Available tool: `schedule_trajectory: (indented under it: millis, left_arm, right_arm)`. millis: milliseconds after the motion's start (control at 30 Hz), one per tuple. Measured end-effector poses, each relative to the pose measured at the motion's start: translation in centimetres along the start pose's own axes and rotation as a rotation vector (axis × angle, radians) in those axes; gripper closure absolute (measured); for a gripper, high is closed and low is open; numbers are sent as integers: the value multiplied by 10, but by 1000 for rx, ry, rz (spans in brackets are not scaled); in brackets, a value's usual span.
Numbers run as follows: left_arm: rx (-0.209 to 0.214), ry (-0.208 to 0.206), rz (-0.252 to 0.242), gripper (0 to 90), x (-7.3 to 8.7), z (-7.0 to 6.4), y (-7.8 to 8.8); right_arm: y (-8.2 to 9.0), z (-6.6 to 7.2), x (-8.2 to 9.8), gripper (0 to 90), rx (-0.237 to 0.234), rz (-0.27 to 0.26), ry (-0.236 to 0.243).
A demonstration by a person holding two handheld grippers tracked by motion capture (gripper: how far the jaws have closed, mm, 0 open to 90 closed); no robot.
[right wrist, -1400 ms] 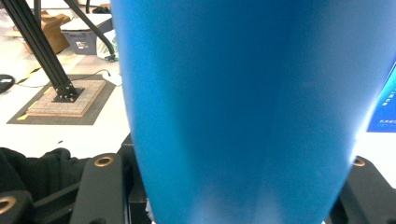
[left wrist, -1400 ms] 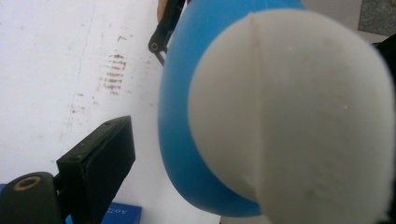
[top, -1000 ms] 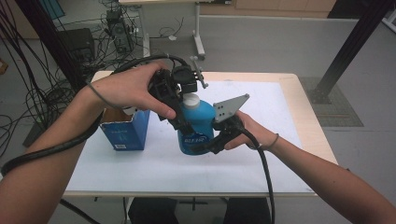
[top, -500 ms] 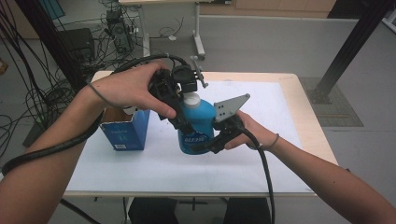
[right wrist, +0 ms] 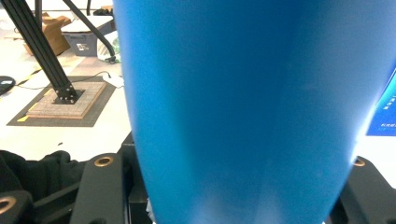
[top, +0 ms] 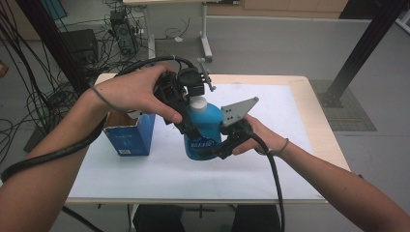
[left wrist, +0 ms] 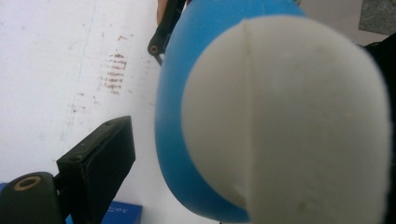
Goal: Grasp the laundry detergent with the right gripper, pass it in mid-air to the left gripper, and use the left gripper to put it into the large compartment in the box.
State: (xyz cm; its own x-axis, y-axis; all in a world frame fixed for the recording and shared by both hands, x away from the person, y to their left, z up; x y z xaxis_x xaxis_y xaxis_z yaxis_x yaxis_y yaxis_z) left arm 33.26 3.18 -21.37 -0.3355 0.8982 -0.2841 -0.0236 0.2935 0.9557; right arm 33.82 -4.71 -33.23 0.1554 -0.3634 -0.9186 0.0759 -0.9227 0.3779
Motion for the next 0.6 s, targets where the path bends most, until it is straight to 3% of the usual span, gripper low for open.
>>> schedule_trajectory:
  millis: [600]
  left_arm:
    - [-9,-19,23,93,-5,-7,0]
  right_arm:
    - [1,0,-3,398,-2,1,4]
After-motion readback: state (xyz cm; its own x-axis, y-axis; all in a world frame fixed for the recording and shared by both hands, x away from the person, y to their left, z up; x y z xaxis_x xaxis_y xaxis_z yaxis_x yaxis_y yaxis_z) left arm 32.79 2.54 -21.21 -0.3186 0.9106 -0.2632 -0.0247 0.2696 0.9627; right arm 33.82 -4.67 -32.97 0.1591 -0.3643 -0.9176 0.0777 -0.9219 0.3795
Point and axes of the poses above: each handheld gripper's, and its own axes: y roughly backward along the jaws, x roughly out of its underside, z roughly to its left, the point moved 7 cm from there along -y, roughly forward along the jaws, and after that the axes turned 9 degrees about y, right-handed, at the moved point
